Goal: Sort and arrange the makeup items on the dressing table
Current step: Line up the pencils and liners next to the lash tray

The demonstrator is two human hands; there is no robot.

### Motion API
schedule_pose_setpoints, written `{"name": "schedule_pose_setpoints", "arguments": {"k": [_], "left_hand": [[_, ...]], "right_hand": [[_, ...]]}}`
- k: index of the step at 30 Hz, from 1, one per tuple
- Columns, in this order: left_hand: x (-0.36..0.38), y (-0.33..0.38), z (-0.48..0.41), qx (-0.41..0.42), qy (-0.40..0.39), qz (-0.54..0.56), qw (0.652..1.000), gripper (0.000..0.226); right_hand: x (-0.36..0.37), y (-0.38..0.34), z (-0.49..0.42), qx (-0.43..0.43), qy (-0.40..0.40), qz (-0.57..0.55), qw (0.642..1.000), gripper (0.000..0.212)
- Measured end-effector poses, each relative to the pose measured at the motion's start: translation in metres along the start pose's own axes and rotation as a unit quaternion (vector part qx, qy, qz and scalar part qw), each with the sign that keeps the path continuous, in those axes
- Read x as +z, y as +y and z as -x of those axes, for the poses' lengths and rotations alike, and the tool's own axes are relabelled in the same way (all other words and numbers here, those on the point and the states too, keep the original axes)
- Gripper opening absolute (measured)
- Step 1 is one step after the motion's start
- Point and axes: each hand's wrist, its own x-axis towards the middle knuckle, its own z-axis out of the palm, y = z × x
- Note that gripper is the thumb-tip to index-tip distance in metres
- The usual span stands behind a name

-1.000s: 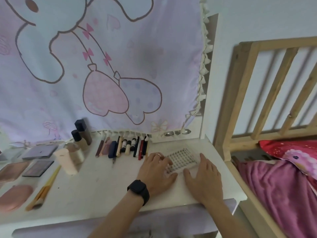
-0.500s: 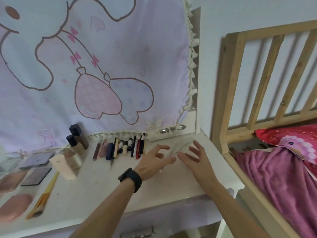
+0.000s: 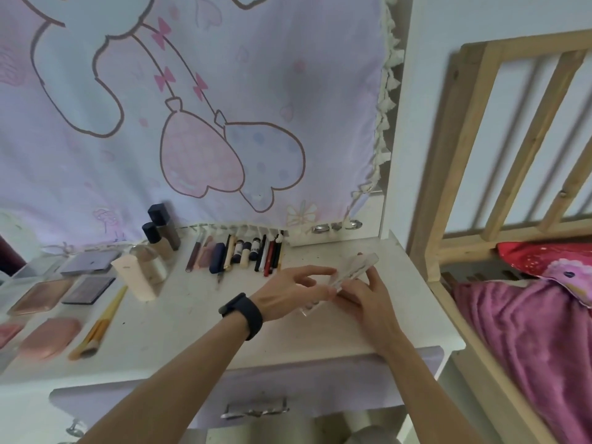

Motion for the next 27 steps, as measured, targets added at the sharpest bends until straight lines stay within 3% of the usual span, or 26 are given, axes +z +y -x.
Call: {"name": "schedule_pose_setpoints", "arguments": {"k": [3, 7, 12, 16, 19, 23, 27], "left_hand": [[-0.002, -0.003, -0.002, -0.003, -0.003, -0.006, 1.000, 0.053], [-0.001, -0.003, -0.005, -0.009, -0.005, -0.009, 1.000, 0.052], [-0.015, 0.003, -0.010, -0.040, 0.006, 0.072, 0.997, 0.030], [-0.038, 0.009, -0.013, -0.057, 0.009, 0.135, 0.989, 0.048], [-0.050, 0.016, -0.018, -0.042, 0.056, 0.091, 0.993, 0.036], [-0.057, 0.026, -0.032, 0.000, 0.127, -0.006, 0.992, 0.026], [-0.049, 0.042, -0.051, 0.047, 0.138, -0.063, 0.987, 0.031]], "right_hand": [[-0.001, 0.000, 0.000, 0.001, -0.010, 0.006, 1.000, 0.040], [-0.002, 0.001, -0.001, 0.002, -0.005, -0.014, 1.000, 0.058], [-0.003, 0.002, 0.000, -0.012, 0.016, -0.036, 0.999, 0.081], [0.001, 0.004, 0.002, -0.020, 0.055, -0.052, 0.997, 0.071], [-0.004, 0.003, 0.001, -0.002, 0.061, -0.047, 0.997, 0.059], [-0.019, 0.000, 0.004, 0.024, 0.063, 0.127, 0.990, 0.070], [-0.037, -0.011, 0.009, -0.014, 0.078, 0.354, 0.932, 0.049]]}}
